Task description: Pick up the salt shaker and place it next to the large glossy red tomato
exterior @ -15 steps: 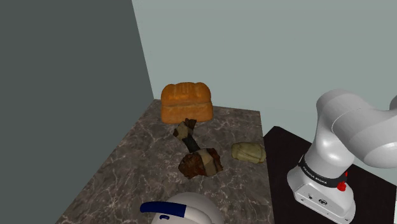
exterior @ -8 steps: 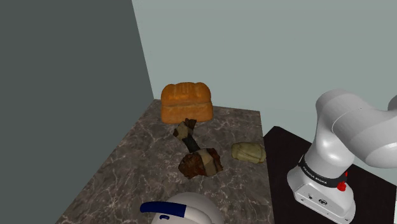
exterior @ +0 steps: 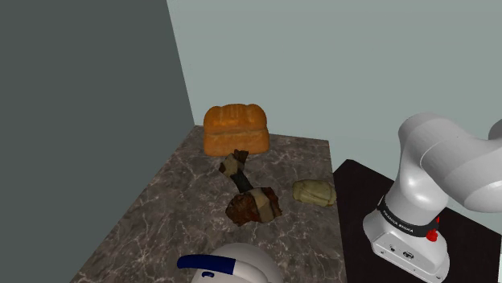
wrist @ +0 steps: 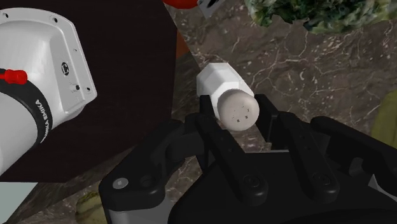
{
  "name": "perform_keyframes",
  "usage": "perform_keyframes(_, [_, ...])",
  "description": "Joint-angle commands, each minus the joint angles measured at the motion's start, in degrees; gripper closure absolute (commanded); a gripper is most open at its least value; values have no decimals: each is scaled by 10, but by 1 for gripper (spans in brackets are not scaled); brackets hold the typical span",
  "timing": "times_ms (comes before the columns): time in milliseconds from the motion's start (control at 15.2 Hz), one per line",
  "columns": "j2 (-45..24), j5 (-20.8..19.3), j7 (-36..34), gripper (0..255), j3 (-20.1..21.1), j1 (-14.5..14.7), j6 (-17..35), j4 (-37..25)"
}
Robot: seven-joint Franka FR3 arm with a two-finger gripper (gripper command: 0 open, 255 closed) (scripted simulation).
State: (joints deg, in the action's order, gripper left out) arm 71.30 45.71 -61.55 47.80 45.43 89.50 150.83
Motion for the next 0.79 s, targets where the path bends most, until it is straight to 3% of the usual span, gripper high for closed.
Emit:
perform_keyframes(0, [1, 11, 3, 255, 12, 2, 12, 12])
perform_keyframes(726, [0, 80, 12, 255, 87, 18, 76, 71])
